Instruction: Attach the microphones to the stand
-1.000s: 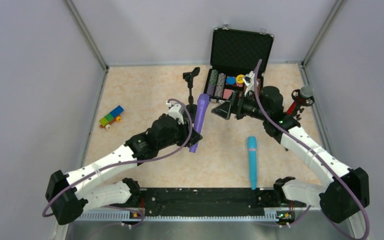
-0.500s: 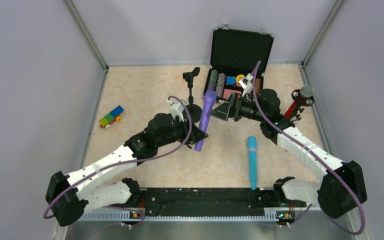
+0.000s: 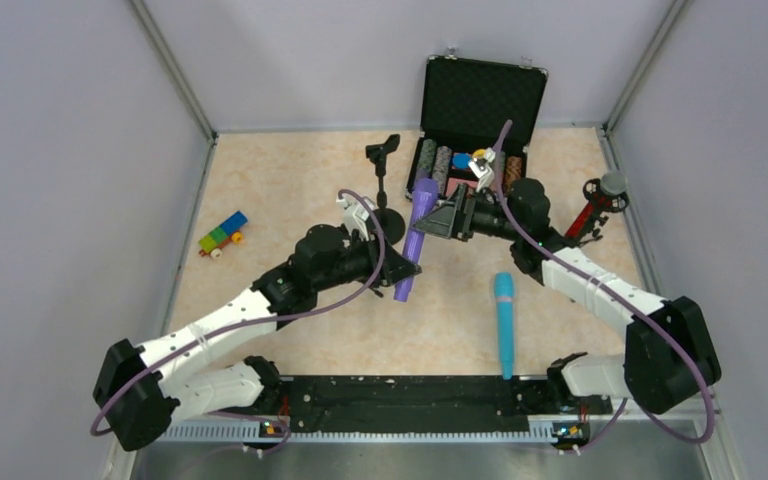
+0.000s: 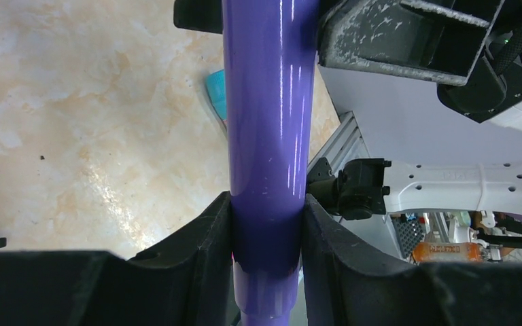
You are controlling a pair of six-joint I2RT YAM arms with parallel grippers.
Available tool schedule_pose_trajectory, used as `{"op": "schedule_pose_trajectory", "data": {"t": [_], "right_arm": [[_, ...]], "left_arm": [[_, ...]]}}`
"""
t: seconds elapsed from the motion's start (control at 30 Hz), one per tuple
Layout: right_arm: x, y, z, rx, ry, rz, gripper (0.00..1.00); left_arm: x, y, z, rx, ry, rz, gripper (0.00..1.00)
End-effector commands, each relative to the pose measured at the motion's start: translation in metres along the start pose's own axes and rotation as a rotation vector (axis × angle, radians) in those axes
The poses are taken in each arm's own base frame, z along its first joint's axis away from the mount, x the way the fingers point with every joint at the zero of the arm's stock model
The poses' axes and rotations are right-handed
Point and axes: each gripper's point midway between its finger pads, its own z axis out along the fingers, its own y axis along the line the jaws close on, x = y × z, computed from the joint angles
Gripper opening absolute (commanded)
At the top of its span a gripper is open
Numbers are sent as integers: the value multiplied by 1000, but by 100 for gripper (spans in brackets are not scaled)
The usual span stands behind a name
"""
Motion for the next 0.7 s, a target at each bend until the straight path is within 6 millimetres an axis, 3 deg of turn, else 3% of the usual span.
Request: {"op": "schedule_pose_trajectory", "data": {"t": [0.0,0.33,0.67], "right_arm": [[-11,27,7,-117,-31,-24,88],[-6,32,24,-187,-9,43,79],[-6,27,30,-183,-12,66,33]], "left_arm": [[-14,-16,5,80,-50,10,0],[-17,-11,14,65,-55,-2,0],[-14,-3,17,48,-42,-12,0]]}}
